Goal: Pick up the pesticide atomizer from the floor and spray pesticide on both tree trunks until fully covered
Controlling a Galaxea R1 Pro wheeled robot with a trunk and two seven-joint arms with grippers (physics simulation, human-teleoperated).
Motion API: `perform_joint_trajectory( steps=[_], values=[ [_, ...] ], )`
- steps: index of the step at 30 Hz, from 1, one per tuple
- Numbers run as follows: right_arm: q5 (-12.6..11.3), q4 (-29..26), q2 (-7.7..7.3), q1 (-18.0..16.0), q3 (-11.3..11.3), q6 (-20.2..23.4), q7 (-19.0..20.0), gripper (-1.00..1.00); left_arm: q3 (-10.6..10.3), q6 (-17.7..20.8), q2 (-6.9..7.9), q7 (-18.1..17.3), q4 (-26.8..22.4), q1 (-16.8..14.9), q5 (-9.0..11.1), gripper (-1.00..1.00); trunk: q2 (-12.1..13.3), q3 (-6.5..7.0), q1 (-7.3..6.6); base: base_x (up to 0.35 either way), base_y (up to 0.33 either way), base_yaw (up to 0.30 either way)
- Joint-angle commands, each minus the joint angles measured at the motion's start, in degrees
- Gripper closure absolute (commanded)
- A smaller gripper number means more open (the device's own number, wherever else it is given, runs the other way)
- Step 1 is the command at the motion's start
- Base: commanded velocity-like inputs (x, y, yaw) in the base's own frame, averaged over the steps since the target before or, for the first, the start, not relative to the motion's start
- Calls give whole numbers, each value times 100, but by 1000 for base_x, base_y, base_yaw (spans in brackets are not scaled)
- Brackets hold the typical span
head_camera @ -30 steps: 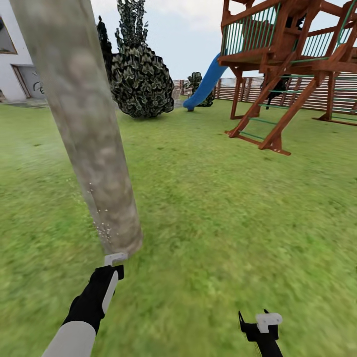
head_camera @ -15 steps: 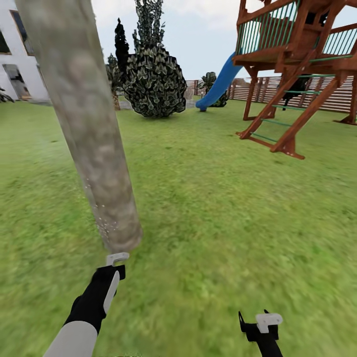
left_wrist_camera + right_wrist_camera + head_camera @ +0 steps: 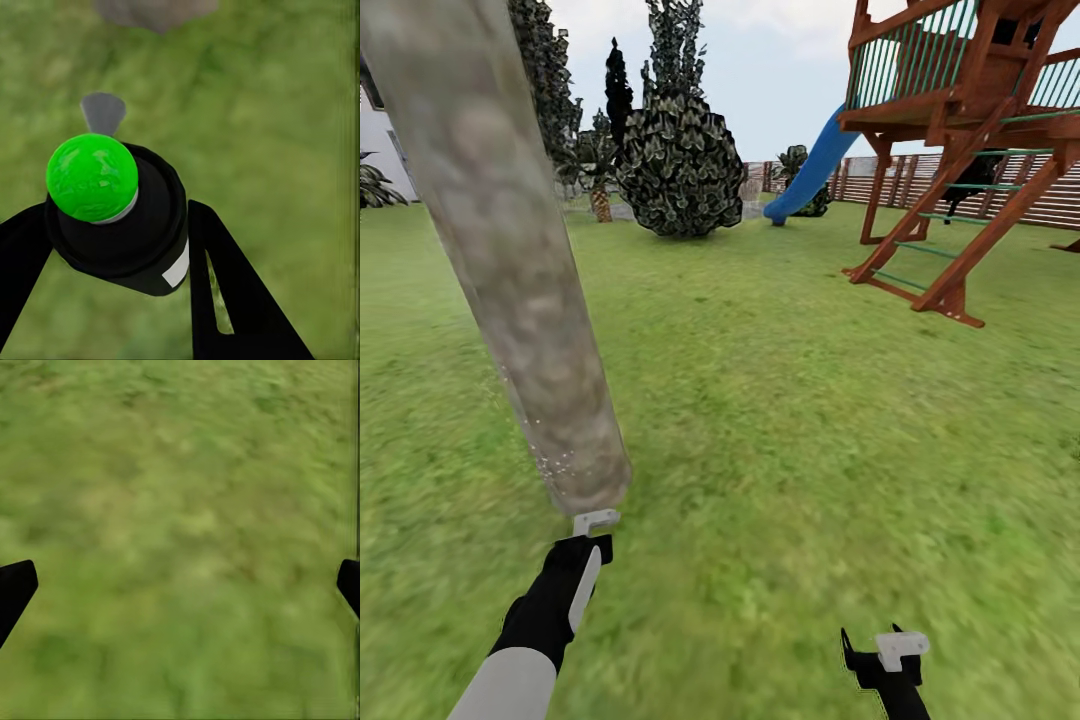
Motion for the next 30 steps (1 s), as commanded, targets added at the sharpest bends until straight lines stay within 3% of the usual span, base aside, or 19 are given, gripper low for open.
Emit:
perform_joint_trajectory(
  steps=[1, 14, 24, 26, 27, 30],
  values=[
    [3, 0, 0, 0, 0, 0, 0, -100, 0, 0, 0, -2, 0, 0, -2, 100, 0, 0, 0, 117, -276, 98],
    [3, 0, 0, 0, 0, 0, 2, -100, 0, -14, 4, -3, -15, 0, -8, 100, 0, 0, 0, 97, -276, 258],
    [7, 0, 0, 0, 0, 0, 0, -100, -25, -61, 58, 2, -93, -51, -33, 100, 0, 0, 0, -144, -150, 276],
    [7, 0, 0, 0, 0, 0, -1, -100, -125, -32, 38, -16, -96, -82, -40, 100, 0, 0, 0, -8, -6, 268],
    [7, 0, 0, 0, 0, 0, -1, -100, -277, -16, 37, -13, -101, -102, -42, 100, 0, 0, 0, -3, -2, 154],
    [7, 0, 0, 0, 0, -1, -1, -100, -614, 54, 12, -11, -98, -495, -30, 100, 0, 0, 0, -1, -1, 44]
  ],
)
